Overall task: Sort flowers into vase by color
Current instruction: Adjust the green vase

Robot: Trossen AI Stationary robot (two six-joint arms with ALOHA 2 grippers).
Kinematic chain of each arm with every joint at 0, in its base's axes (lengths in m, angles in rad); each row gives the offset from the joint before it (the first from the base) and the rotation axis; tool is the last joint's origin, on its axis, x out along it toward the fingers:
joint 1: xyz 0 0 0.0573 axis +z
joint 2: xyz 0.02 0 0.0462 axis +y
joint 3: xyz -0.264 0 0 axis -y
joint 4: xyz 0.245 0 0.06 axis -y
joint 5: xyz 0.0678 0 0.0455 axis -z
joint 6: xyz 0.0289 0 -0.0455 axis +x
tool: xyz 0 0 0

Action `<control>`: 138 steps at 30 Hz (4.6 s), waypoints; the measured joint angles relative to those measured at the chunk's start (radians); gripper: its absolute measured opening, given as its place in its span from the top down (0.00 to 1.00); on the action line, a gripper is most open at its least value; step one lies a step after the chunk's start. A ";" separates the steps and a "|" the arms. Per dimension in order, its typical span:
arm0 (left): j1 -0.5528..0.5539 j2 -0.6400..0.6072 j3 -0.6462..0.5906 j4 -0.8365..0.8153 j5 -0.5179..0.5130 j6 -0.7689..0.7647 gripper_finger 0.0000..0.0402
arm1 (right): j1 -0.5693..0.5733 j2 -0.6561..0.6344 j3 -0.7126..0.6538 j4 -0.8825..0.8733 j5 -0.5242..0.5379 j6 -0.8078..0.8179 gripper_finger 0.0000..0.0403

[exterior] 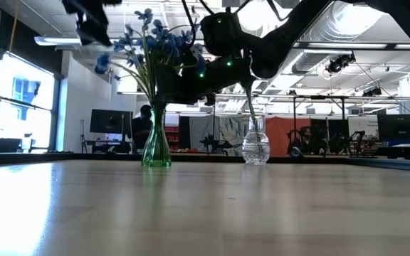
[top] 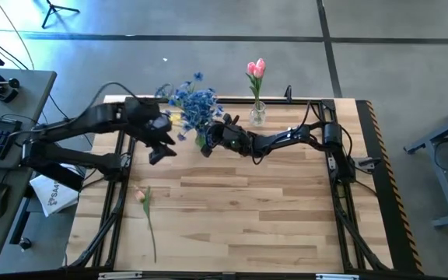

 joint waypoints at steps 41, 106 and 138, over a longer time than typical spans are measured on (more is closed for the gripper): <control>-0.963 0.286 0.048 0.043 -1.146 -0.553 0.43 | 0.156 -0.335 -0.101 -0.324 0.004 -0.140 0.52; -0.300 0.502 -0.745 2.057 -0.933 0.364 0.98 | 0.203 -0.407 -0.109 -0.460 -0.083 -0.158 0.38; -0.060 0.412 -0.743 1.722 -1.126 0.367 0.99 | 0.277 -0.438 -0.514 -0.296 -0.237 0.207 0.38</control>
